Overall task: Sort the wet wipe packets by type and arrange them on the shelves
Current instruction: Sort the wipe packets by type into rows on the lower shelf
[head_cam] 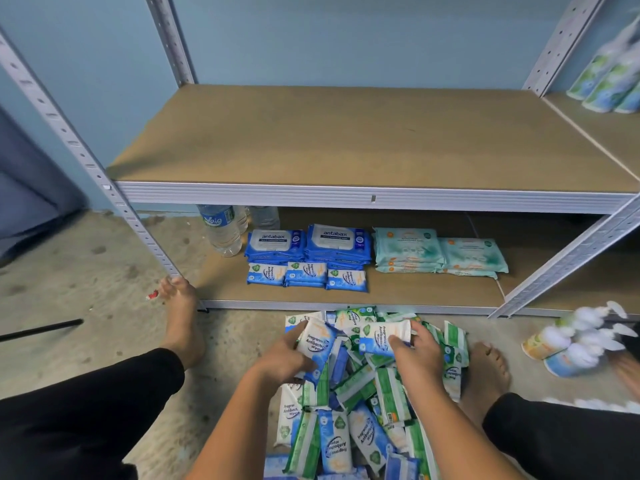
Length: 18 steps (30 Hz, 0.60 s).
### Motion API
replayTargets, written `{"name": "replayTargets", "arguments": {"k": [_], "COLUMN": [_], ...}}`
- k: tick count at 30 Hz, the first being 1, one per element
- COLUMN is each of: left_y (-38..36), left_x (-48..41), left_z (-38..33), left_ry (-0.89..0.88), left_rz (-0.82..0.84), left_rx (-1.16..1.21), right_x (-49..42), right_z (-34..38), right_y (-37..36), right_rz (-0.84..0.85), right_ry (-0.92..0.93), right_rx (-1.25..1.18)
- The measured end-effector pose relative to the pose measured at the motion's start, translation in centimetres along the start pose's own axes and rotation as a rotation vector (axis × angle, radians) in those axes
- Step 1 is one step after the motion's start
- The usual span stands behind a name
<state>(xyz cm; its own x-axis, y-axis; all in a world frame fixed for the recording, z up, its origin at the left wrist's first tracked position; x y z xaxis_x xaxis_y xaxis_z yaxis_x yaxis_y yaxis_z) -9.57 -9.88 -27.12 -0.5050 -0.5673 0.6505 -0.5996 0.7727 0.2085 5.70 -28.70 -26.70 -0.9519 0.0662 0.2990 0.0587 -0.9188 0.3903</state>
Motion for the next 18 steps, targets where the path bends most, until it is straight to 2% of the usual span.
{"name": "replayTargets", "arguments": {"k": [2,8,11,15,18], "left_y": [0.1,-0.1,-0.3,0.3,2.3], "left_x": [-0.6,-4.1,-6.1,-9.6,-13.1], "left_z": [-0.6,-1.3,-1.6,-2.1,-2.8], "left_ry": [-0.038,-0.214,-0.255,-0.2,-0.212], "left_rz": [-0.043,-0.279,-0.393,-0.521,-0.61], "left_rx": [-0.096,-0.123,-0.004,0.252,0.256], "right_x": [0.0,-1.0,-2.5,-4.4,-6.1], "right_z": [0.1,0.3,0.2,0.6,1.1], "right_y": [-0.7,-4.1,-6.4,-9.4,-11.7], "right_rz": [-0.032,-0.122,-0.113,-0.112,-0.1], "right_ry": [0.0,-0.048,-0.062,-0.134,-0.154], "right_rx": [-0.073,-0.174,-0.189,-0.193,-0.171]}}
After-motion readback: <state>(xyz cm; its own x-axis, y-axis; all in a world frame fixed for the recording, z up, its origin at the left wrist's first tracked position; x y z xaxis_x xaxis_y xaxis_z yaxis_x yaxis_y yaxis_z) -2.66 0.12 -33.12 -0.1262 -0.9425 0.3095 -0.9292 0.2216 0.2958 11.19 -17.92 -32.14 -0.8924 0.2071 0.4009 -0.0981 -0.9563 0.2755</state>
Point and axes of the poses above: each hand's wrist, its own x-axis away from the middle knuckle, its own y-axis out of the back of the hand, z = x × y, the point moved 1 cm from there along -x, towards the middle knuckle, and after that the axes turned 14 degrees about -z, right-handed, at the moved point
